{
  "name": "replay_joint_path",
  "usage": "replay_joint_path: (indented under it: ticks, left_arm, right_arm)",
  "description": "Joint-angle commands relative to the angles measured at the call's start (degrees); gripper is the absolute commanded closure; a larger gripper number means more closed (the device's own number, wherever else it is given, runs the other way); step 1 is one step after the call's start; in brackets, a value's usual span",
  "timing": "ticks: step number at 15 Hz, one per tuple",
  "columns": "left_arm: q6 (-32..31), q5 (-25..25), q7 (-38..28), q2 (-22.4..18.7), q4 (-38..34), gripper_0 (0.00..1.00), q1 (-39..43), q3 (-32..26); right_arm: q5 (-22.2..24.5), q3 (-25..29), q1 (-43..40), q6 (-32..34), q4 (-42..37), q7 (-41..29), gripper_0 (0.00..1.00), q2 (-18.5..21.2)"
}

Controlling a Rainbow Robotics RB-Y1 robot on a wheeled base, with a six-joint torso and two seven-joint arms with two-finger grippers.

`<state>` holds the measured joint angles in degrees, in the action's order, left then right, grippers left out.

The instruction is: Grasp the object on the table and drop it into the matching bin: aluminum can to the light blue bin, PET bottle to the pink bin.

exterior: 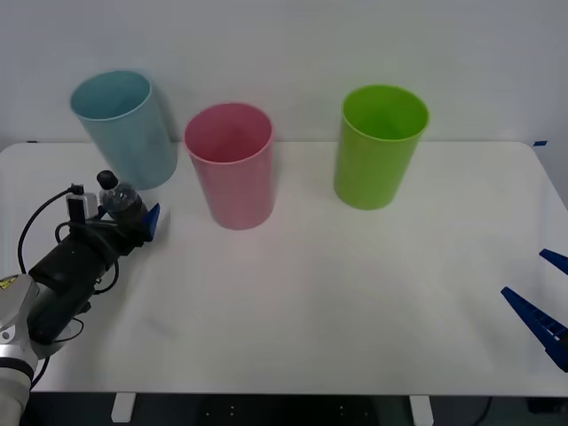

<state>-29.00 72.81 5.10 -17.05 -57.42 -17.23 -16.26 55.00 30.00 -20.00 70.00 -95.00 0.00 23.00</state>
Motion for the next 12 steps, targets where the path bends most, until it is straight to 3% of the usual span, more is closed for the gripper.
replay_joint_path:
  ticks: [1, 2, 9, 12]
  left_arm:
    - [0.00, -0.03, 0.27, 0.00, 0.03, 0.86, 0.00, -0.09]
    - [0.00, -0.12, 0.53, 0.09, -0.06, 1.00, 0.00, -0.18]
    - [-0.36, -0.91, 0.71, 0.00, 0.03, 1.00, 0.26, -0.18]
    - [-1.50, -2.85, 0.44, -0.35, -3.58, 1.00, 2.90, -0.18]
  right_arm:
    - [0.00, 0.00, 0.00, 0.00, 0.00, 0.00, 0.00, 0.00]
    - [0.00, 0.00, 0.00, 0.00, 0.00, 0.00, 0.00, 0.00]
    - [0.00, 0.00, 0.00, 0.00, 0.00, 0.00, 0.00, 0.00]
    - [0.00, 0.00, 0.00, 0.00, 0.00, 0.00, 0.00, 0.00]
